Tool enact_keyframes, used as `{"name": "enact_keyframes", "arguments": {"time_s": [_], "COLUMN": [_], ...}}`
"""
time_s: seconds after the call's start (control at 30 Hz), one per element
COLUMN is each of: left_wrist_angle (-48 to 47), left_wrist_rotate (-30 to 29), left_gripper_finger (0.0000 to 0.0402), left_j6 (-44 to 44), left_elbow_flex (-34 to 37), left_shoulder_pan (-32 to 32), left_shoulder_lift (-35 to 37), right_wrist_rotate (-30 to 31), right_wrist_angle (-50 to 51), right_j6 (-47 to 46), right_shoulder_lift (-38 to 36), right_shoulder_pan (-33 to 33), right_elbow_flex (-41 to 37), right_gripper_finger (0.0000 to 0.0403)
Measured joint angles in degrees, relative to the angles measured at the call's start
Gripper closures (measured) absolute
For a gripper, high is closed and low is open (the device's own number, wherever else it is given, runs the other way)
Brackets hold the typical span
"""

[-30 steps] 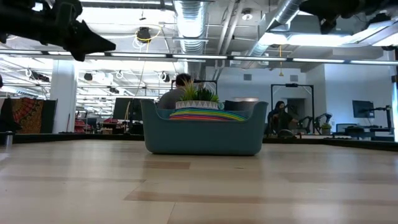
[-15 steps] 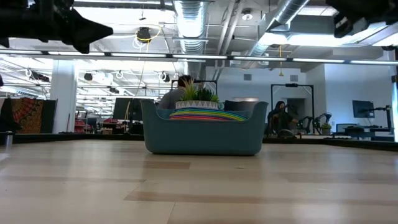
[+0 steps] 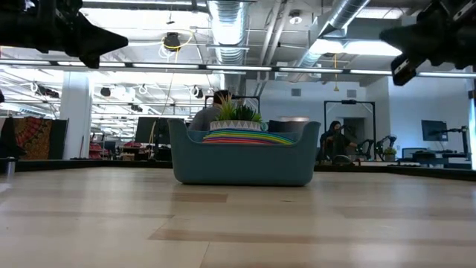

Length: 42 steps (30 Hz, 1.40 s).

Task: Nest measuring cups in basket
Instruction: Return to Home Position

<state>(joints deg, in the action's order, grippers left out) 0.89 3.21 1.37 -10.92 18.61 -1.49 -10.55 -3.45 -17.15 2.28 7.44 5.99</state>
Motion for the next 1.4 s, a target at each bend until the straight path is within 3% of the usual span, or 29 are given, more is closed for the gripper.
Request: {"name": "enact_keyframes", "arguments": {"time_s": [0.2,0.53,0.77,0.97,1.07,1.4], "left_wrist_angle": [0.77,16.23,11.04,6.01,0.62,1.18], "left_wrist_rotate": [-0.92,-1.08,0.48,-5.16,-2.89,-7.53], "left_gripper_finger": [0.0401,0.0401,0.0401,0.0401,0.0401,0.0401], "left_j6": [1.53,-4.11,-6.68,-3.70,-6.80,-8.17], "left_elbow_flex": [0.43,10.27,10.29,10.34,10.34,10.40], "left_shoulder_pan": [0.00,-0.03,-4.78,-9.32,-11.09,-15.96], "left_shoulder_lift": [-0.19,-0.40,-0.36,-0.34,-0.37,-0.75], "right_wrist_rotate": [0.11,0.11,0.61,0.66,2.38,3.30], "right_wrist_angle": [-8.33,-7.00,-3.89,-4.85,-3.17,0.72], "right_j6": [-2.89,-1.33,1.00,1.25,3.45,3.54], "right_shoulder_lift": [-0.04,-0.11,-0.07,-0.10,-0.11,0.03], "right_shoulder_pan": [0.03,0.04,0.04,0.15,0.22,-0.71], "right_elbow_flex": [-5.48,-5.52,-5.56,-5.60,-5.62,-5.65], "right_gripper_finger": [0.0397,0.0394,0.0398,0.0392,0.0392,0.0370]}}
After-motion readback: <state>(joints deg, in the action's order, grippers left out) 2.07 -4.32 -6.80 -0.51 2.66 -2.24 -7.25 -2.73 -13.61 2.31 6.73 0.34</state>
